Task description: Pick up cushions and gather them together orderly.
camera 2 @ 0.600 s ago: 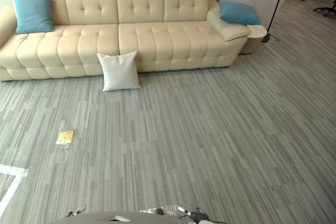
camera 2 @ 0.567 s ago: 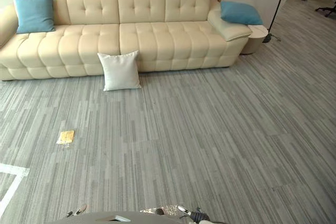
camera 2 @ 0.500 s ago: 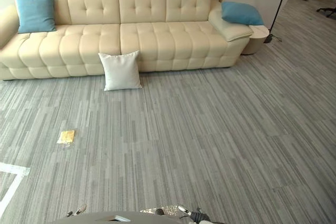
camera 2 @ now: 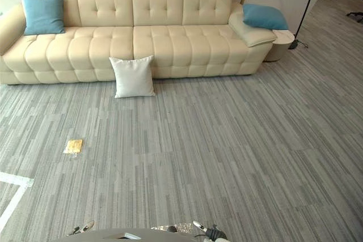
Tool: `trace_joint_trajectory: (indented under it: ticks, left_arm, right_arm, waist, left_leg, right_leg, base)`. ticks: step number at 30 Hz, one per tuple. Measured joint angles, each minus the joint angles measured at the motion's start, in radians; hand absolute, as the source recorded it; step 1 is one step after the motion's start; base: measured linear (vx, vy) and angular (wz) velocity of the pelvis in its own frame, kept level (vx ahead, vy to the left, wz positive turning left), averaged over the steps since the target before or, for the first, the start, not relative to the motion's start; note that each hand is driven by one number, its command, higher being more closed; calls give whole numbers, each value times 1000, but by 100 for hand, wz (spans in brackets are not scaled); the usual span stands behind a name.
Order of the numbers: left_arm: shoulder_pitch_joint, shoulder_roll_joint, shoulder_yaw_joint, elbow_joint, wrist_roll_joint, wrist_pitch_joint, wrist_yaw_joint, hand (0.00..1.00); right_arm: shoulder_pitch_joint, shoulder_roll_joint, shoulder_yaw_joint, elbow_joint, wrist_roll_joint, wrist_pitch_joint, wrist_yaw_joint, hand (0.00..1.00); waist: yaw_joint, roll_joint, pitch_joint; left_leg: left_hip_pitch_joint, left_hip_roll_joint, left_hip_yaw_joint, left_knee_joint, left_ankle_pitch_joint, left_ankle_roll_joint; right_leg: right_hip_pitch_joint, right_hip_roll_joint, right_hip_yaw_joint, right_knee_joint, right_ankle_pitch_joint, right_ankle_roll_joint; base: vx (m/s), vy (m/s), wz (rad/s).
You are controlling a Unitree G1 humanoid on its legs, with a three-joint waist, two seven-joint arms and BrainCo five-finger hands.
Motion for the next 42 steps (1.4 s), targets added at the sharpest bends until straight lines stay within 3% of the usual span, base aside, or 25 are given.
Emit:
trace_joint_trajectory:
  ticks: [24, 30, 32, 34, 35, 37, 38, 39, 40, 42]
  left_arm:
    - [-14, 15, -28, -1, -1, -8, -7, 0]
    - [-21, 14, -27, -7, -1, -6, -7, 0]
    - [-22, 12, -17, -39, -2, -1, -7, 0]
    - [-27, -5, 14, -75, -3, 1, -7, 0]
    - [-21, -5, 16, -83, -4, 1, -8, 0]
    - [-28, -14, 23, -107, -23, 2, -8, 0]
    - [-29, -19, 30, -113, -27, 1, -8, 0]
    - [-27, -24, 36, -116, -41, 1, -8, 0]
    - [-27, -27, 34, -117, -41, 1, -8, 0]
    - [-29, -27, 31, -119, -42, -2, -9, 0]
  right_arm:
    - [1, 8, -15, -1, 12, 0, 13, 0]
    - [4, 9, -15, -4, 43, 0, 14, 0]
    - [7, 13, -14, -25, 57, 0, 16, 0]
    - [18, 15, -12, -66, 80, -1, 18, 0]
    - [20, 20, -13, -83, 94, -3, 18, 0]
    - [27, 19, -13, -88, 100, -10, 18, 0]
    - [23, 17, -12, -95, 103, -12, 18, 0]
    - [28, 14, -5, -106, 119, -11, 17, 0]
    - [25, 13, -2, -118, 127, -12, 17, 0]
    - [12, 12, 4, -119, 135, -13, 16, 0]
  waist:
    - [5, -12, 18]
    - [7, -11, 28]
    - [10, -14, 49]
    - [24, -3, 87]
    - [25, -4, 89]
    - [37, -3, 99]
    - [41, -11, 107]
    - [49, 1, 110]
    - [49, 2, 110]
    - [55, 1, 110]
  left_leg:
    - [-33, -10, -47, 0, 9, 6]
    - [-43, -6, -63, 7, -1, -8]
    - [-94, 1, -56, 123, -61, -20]
    - [-178, 32, -7, 351, -153, -62]
    - [-227, 43, 20, 473, -164, -77]
    - [-329, 67, 56, 684, -154, -79]
    - [-359, 81, 66, 744, -171, -61]
    - [-402, 123, 92, 830, -222, -40]
    - [-439, 155, 107, 824, -243, -44]
    - [-474, 166, 105, 672, -221, -50]
  right_leg:
    - [-2, -10, -50, 4, -9, 6]
    - [-4, -10, -78, 18, -35, 3]
    - [-18, -17, -87, 66, -73, -9]
    - [-20, -15, -97, 126, -120, -14]
    - [-26, -20, -108, 152, -144, -14]
    - [-27, -31, -107, 200, -175, -26]
    - [-25, -34, -107, 213, -189, -29]
    - [-9, -37, -106, 227, -210, -29]
    - [5, -50, -107, 230, -225, -21]
    - [14, -83, -102, 225, -242, 1]
  base:
    - [-27, -17, 6]
    - [-22, -30, 12]
    - [15, -21, 16]
    - [5, -4, 17]
    - [7, 2, 26]
    - [41, 13, 12]
    - [79, 39, 2]
    - [155, 108, 4]
    - [194, 157, 1]
    - [203, 186, -2]
